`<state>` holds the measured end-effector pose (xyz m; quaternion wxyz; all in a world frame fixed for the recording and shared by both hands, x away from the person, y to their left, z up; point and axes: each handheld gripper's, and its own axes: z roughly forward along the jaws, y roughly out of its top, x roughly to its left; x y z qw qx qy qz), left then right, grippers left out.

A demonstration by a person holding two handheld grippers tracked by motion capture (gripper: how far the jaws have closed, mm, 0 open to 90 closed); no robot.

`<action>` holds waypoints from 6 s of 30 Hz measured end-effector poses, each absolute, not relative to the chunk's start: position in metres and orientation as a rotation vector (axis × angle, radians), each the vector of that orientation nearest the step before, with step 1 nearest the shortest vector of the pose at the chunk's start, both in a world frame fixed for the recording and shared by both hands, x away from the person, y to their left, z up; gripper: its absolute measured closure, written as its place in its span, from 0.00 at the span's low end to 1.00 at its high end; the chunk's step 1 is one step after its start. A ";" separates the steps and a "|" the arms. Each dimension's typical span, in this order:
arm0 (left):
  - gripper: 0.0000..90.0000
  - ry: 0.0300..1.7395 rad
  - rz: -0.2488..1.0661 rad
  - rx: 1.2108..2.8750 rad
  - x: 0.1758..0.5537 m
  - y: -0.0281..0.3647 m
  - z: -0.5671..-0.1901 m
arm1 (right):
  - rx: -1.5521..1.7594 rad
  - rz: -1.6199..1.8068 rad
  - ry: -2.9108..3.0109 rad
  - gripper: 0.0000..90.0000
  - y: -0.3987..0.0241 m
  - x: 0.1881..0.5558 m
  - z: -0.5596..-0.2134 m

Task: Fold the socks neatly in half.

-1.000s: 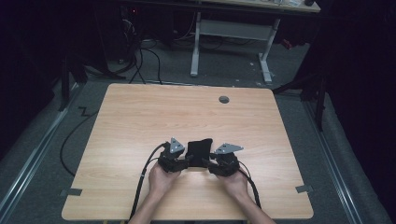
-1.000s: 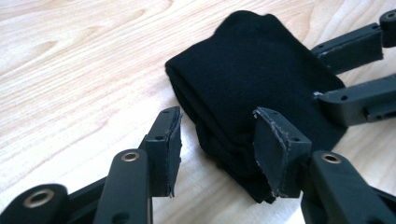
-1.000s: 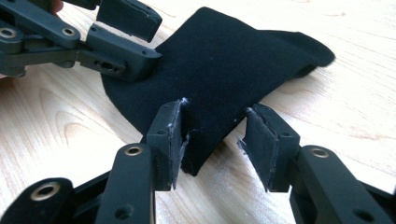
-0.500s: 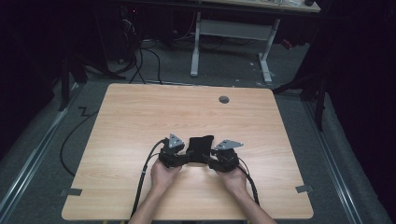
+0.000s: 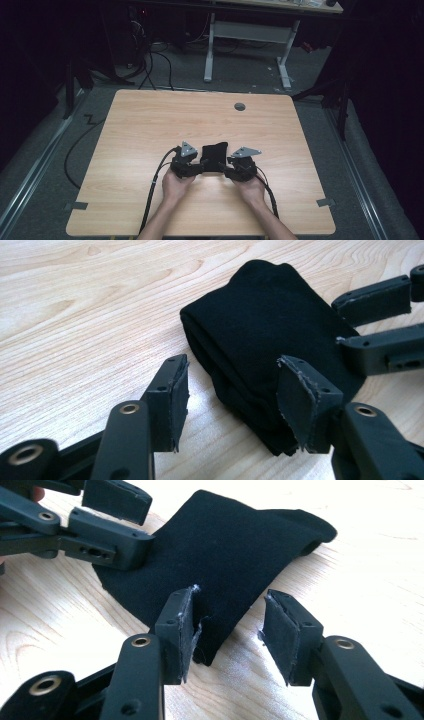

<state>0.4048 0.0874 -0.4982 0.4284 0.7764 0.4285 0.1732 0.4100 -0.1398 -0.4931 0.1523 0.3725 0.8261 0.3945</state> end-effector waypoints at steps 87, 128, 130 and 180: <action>0.47 1.088 0.517 1.765 0.347 0.155 -0.461 | 1.127 1.345 2.168 0.62 -0.228 0.375 -0.464; 0.47 1.186 0.536 1.701 0.328 0.199 -0.475 | 1.192 1.363 2.102 0.59 -0.266 0.364 -0.466; 0.47 1.194 0.537 1.697 0.327 0.201 -0.476 | 1.197 1.362 2.100 0.59 -0.268 0.364 -0.467; 0.40 1.337 0.575 1.787 0.344 0.213 -0.506 | 1.319 1.120 2.118 0.58 -0.291 0.375 -0.503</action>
